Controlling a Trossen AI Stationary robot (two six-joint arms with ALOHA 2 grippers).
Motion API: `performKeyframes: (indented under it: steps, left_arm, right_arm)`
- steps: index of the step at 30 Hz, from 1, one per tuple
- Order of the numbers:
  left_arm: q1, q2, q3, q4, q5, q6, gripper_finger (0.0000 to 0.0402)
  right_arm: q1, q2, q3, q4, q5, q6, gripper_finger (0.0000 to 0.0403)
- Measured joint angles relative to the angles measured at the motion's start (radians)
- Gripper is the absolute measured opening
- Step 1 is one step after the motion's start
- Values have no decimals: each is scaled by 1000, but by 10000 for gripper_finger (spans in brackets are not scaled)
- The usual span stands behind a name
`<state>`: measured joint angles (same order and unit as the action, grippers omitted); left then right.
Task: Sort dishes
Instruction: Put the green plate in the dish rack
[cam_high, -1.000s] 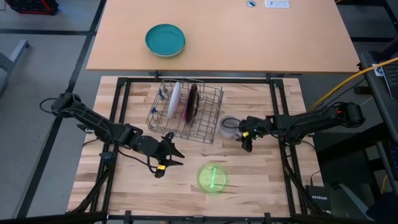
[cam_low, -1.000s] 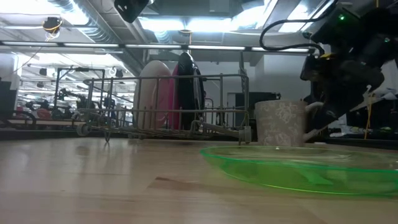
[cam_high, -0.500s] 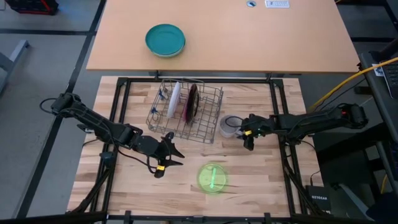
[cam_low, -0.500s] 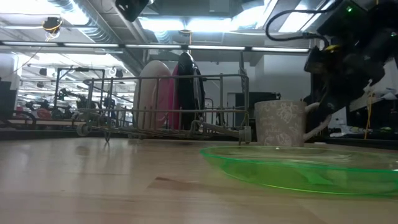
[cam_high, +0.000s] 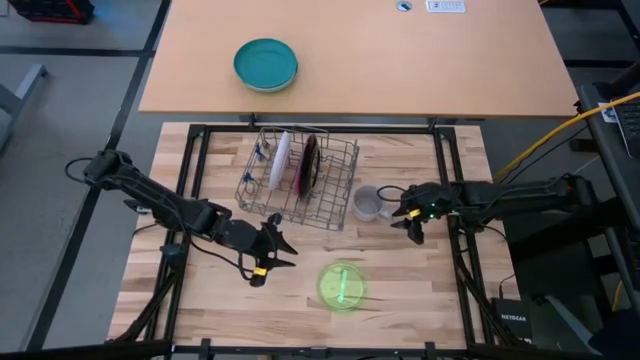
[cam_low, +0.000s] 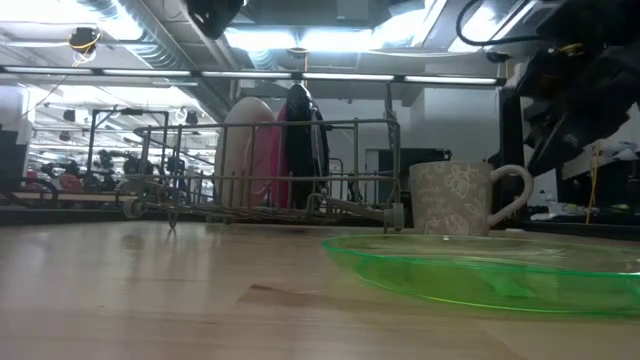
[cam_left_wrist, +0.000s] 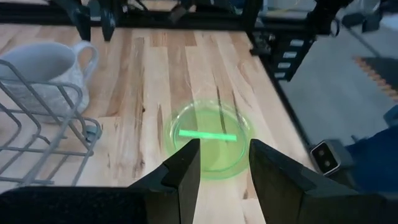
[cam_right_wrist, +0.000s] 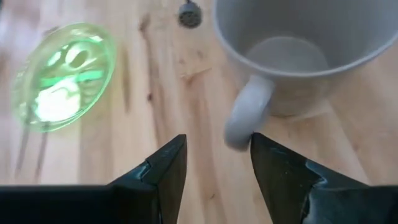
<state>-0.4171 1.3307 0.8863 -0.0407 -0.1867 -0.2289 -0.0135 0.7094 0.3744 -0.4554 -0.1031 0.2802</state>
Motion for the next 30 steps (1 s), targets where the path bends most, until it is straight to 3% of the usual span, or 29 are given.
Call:
performKeyframes:
  steps: [5,11,20,30]
  left_arm:
    - [-25,123,0,86,0,102,127]
    - [-61,308,-1,239,1,364,127]
    - [-63,494,-1,347,0,734,127]
    - [-58,581,13,384,-26,975,127]
  right_arm:
    - [0,-57,0,-82,-90,0,182]
    - [0,-80,1,-102,-154,1,182]
    - [0,-79,1,-92,-151,2,182]
    - [0,-79,1,-85,-124,3,182]
